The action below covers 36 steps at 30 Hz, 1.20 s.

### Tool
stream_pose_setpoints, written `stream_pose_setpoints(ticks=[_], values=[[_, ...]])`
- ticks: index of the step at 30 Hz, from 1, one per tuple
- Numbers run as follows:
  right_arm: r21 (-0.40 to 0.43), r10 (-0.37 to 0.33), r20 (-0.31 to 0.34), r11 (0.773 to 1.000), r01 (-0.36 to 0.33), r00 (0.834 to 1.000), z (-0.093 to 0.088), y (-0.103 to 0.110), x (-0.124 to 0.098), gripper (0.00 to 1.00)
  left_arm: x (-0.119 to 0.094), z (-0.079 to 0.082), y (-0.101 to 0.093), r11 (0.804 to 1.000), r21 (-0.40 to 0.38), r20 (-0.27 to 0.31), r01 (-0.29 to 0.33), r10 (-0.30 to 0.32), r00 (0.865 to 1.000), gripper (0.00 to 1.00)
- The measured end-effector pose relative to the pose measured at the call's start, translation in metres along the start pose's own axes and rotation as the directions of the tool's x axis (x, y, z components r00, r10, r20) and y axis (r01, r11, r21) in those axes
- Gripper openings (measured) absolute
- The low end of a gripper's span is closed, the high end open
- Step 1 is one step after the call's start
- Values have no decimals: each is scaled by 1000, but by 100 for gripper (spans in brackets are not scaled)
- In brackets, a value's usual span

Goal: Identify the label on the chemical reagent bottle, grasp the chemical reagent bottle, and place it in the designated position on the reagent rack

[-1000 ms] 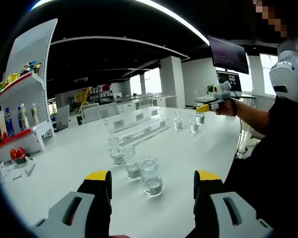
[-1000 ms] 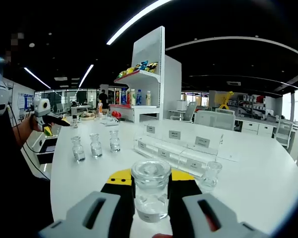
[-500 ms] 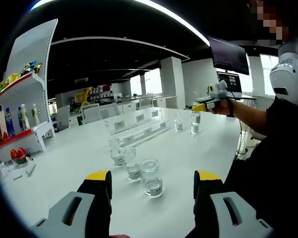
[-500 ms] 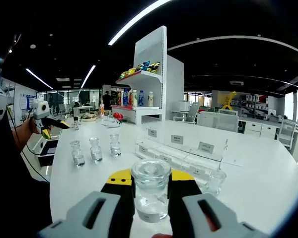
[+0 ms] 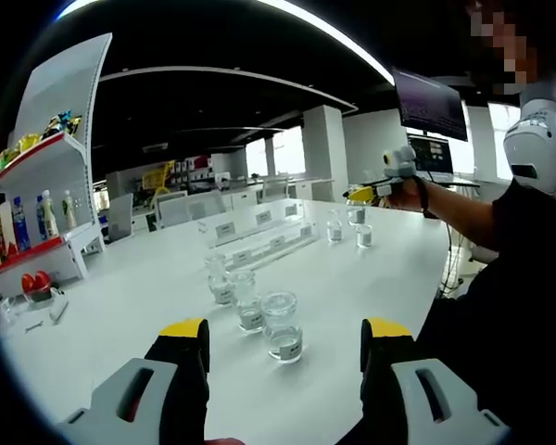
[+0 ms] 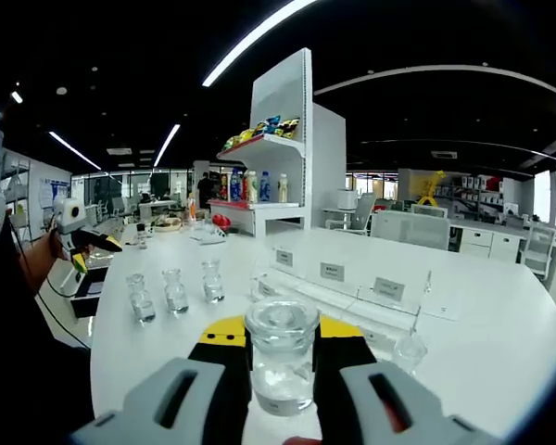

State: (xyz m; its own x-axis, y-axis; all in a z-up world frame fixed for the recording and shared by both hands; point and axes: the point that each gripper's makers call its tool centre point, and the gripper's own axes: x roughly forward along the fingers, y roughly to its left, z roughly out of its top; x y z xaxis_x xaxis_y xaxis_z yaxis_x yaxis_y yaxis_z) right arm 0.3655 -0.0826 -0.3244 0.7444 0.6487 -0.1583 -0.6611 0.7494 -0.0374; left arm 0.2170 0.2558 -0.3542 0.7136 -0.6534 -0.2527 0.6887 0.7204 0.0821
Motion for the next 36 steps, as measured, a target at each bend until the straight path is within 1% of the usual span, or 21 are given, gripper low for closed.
stream_pose_setpoints(ticks=[7, 15, 25, 36], values=[[14, -10, 1, 1000, 10, 1000, 4, -9, 6, 24, 1, -1, 1, 1000, -6, 1, 1, -1, 1000, 66], [11, -18, -5, 1000, 18, 1000, 8, -17, 13, 24, 3, -2, 1, 1000, -10, 1, 3, -3, 1000, 66], [6, -23, 1, 1000, 23, 1000, 15, -24, 20, 24, 2, -4, 3, 1000, -12, -3, 0, 0, 1000, 65], [16, -39, 3, 999, 39, 999, 22, -36, 28, 24, 3, -3, 4, 1000, -10, -6, 1, -1, 1000, 65]])
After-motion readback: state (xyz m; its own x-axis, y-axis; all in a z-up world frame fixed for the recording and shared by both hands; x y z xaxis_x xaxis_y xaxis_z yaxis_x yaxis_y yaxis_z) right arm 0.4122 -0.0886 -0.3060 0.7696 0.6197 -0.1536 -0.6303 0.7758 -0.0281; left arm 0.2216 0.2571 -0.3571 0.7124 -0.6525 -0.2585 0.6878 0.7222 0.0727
